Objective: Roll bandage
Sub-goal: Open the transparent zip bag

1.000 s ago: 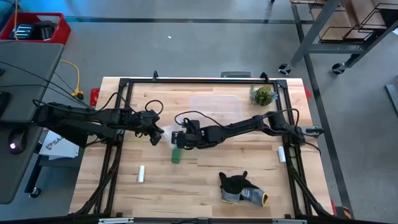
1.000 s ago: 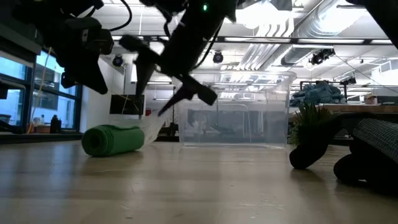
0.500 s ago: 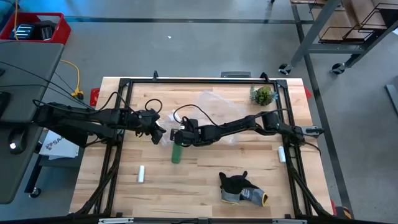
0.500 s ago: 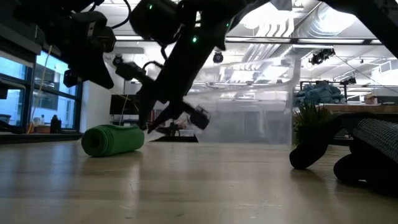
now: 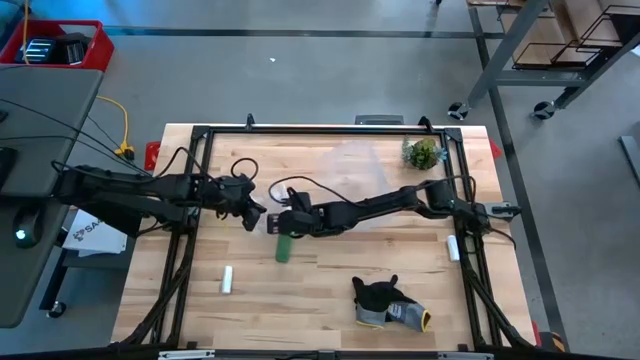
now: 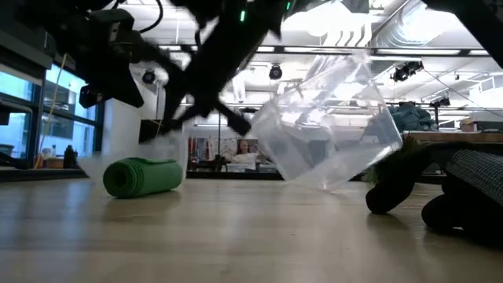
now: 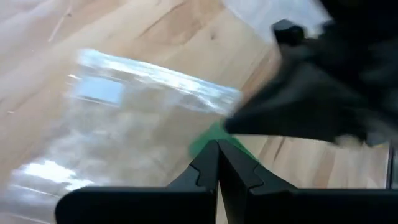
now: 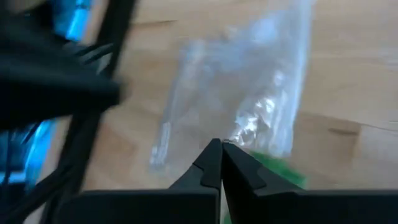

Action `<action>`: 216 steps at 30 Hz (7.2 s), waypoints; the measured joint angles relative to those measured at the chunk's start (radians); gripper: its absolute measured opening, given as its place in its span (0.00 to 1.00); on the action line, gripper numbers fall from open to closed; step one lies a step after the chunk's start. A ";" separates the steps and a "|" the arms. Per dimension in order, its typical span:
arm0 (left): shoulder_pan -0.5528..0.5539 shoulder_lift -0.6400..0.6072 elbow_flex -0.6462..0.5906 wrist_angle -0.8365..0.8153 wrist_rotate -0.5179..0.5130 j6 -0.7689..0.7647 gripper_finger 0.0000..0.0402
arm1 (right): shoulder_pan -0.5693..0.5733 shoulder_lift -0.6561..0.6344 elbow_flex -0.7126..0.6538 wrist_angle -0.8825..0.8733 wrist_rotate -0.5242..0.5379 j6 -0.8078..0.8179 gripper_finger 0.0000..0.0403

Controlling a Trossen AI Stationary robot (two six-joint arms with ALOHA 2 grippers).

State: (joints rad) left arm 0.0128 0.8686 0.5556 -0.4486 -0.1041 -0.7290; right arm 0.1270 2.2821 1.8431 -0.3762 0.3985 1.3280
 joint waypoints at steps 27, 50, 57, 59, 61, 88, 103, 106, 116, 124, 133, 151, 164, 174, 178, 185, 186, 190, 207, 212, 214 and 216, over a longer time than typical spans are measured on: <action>-0.082 0.045 0.002 0.193 0.181 0.040 0.25 | 0.214 -0.241 -0.042 -0.349 -0.330 -0.347 0.00; 0.456 0.694 0.197 0.313 0.600 0.240 0.56 | 0.313 -0.242 -0.042 -0.292 -0.348 -0.239 0.00; 0.436 0.827 0.232 0.213 0.648 0.299 0.56 | 0.319 -0.242 -0.042 -0.293 -0.347 -0.230 0.00; 0.436 0.843 0.237 0.218 0.663 0.289 0.56 | 0.319 -0.242 -0.042 -0.293 -0.346 -0.233 0.00; 0.434 0.845 0.238 0.220 0.679 0.290 0.56 | 0.319 -0.242 -0.042 -0.293 -0.346 -0.234 0.00; 0.438 0.481 0.353 -0.023 0.673 0.601 0.00 | 0.256 -0.282 -0.042 -0.347 -0.216 -0.364 0.00; 0.147 0.047 0.496 -0.144 0.411 0.891 0.00 | 0.126 -0.445 -0.041 -0.067 -0.166 -0.829 0.00; 0.076 0.033 0.541 -0.151 0.335 0.915 0.00 | 0.115 -0.445 -0.030 -0.047 -0.163 -0.886 0.00; -0.122 0.113 0.641 -0.257 0.106 1.152 0.00 | 0.101 -0.444 -0.030 -0.037 -0.069 -1.000 0.00; -0.185 0.207 0.713 -0.258 -0.023 1.271 0.00 | 0.105 -0.444 -0.030 -0.022 -0.072 -1.079 0.00; -0.241 0.245 0.790 -0.339 -0.086 1.317 0.00 | 0.104 -0.444 -0.030 -0.013 -0.061 -1.126 0.00; -0.266 0.244 0.850 -0.420 -0.144 1.272 0.00 | 0.102 -0.458 -0.029 0.006 0.017 -1.238 0.08; -0.278 0.244 0.850 -0.421 -0.168 1.321 0.00 | 0.100 -0.451 -0.029 -0.023 0.030 -1.291 0.48; -0.278 0.244 0.849 -0.420 -0.169 1.366 0.00 | 0.074 -0.451 -0.030 -0.013 0.028 -1.307 0.48; -0.274 0.244 0.850 -0.420 -0.169 1.369 0.00 | 0.069 -0.451 -0.030 -0.004 0.012 -1.307 0.48; -0.266 0.244 0.849 -0.419 -0.177 1.370 0.00 | 0.069 -0.451 -0.030 -0.003 -0.029 -1.310 0.48; -0.266 0.244 0.849 -0.419 -0.180 1.369 0.00 | 0.069 -0.451 -0.030 -0.003 -0.034 -1.310 0.48; -0.266 0.244 0.849 -0.419 -0.180 1.369 0.00 | 0.070 -0.451 -0.030 -0.003 -0.003 -1.312 0.48; -0.266 0.248 0.849 -0.419 -0.180 1.369 0.00 | 0.064 -0.451 -0.030 -0.006 0.013 -1.354 0.48; -0.266 0.248 0.849 -0.418 -0.180 1.369 0.00 | 0.062 -0.451 -0.030 -0.006 0.013 -1.354 0.48; -0.266 0.248 0.849 -0.416 -0.180 1.369 0.00 | 0.062 -0.451 -0.030 -0.005 0.013 -1.354 0.48; -0.266 0.248 0.849 -0.412 -0.180 1.369 0.00 | 0.062 -0.451 -0.030 -0.005 0.013 -1.354 0.48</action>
State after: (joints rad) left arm -0.2531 1.1168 1.4048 -0.8604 -0.2836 0.6403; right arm 0.1894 1.8313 1.8126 -0.3817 0.4114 -0.0265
